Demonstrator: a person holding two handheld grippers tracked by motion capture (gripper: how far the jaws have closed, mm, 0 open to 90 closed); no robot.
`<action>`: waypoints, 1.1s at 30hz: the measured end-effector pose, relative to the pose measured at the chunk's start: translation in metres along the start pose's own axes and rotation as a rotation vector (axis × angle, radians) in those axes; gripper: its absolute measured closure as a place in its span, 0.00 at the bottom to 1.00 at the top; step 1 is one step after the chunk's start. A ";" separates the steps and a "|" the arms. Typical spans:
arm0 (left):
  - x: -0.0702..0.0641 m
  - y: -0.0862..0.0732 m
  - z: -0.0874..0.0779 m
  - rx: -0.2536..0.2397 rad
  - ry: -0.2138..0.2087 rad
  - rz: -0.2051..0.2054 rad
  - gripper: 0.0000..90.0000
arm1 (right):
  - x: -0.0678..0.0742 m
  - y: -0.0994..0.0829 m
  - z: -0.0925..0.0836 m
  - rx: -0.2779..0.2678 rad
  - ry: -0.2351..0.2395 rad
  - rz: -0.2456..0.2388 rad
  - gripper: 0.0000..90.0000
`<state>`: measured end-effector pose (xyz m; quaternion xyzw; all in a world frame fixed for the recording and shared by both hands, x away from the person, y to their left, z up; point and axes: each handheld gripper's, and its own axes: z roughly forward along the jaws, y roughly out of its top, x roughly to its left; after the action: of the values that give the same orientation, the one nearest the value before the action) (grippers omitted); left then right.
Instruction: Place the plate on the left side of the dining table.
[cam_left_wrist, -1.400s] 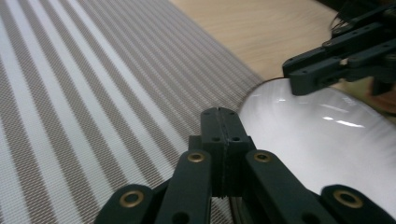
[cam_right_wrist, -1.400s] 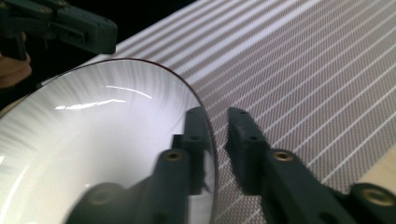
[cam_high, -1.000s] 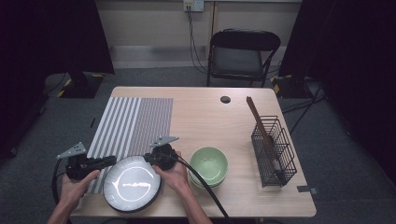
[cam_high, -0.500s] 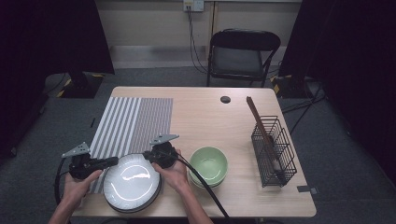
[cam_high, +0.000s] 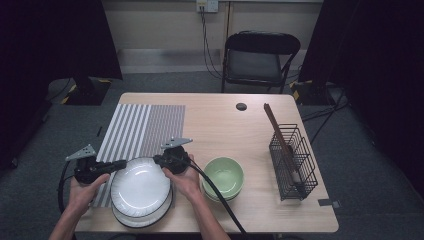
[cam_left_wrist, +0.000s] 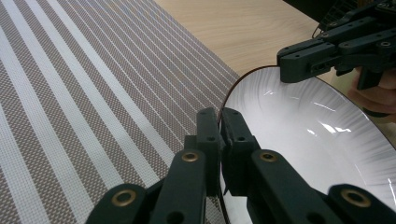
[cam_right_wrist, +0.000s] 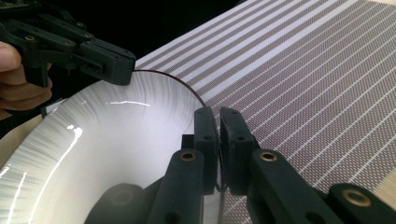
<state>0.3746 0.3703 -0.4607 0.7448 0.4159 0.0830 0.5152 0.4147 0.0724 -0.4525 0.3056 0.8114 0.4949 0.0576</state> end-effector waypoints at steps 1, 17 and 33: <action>0.001 -0.001 0.000 -0.001 -0.002 -0.004 0.97 | -0.001 -0.001 0.000 -0.002 0.007 0.002 0.97; -0.004 -0.014 -0.005 0.023 0.015 -0.009 0.96 | -0.001 -0.010 0.000 0.027 -0.022 0.016 0.87; -0.002 -0.013 -0.009 -0.005 0.024 -0.037 0.97 | 0.001 -0.019 -0.002 -0.006 0.014 0.083 0.96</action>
<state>0.3618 0.3764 -0.4669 0.7346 0.4355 0.0833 0.5136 0.4051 0.0650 -0.4673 0.3353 0.7970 0.5013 0.0325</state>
